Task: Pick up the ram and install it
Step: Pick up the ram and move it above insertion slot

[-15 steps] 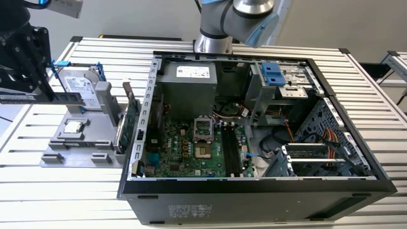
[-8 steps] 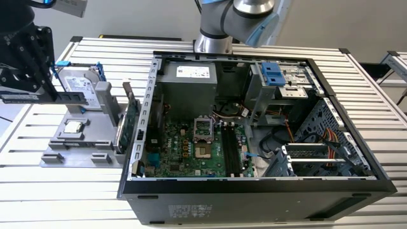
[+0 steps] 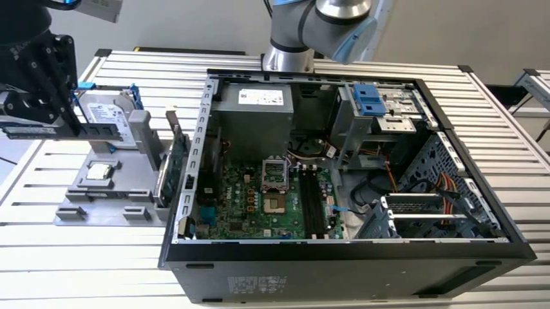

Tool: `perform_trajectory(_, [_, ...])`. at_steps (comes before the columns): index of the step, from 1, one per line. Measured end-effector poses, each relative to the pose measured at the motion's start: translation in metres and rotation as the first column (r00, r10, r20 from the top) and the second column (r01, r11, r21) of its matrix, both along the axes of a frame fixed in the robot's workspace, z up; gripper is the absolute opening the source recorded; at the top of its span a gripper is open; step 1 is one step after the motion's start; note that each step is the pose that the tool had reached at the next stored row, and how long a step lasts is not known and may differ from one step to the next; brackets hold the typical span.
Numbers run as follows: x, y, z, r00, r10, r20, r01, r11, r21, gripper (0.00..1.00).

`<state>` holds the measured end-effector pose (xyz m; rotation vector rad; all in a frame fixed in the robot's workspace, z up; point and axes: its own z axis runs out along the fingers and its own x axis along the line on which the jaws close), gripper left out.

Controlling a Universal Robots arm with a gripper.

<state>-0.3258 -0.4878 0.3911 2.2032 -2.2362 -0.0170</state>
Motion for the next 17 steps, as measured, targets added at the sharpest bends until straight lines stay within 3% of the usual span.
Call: perform_trajectory(17, [0.0080, 0.0000, 0.0024, 1.0000, 0.000, 0.0000, 0.000, 1.0000, 0.0000, 0.00])
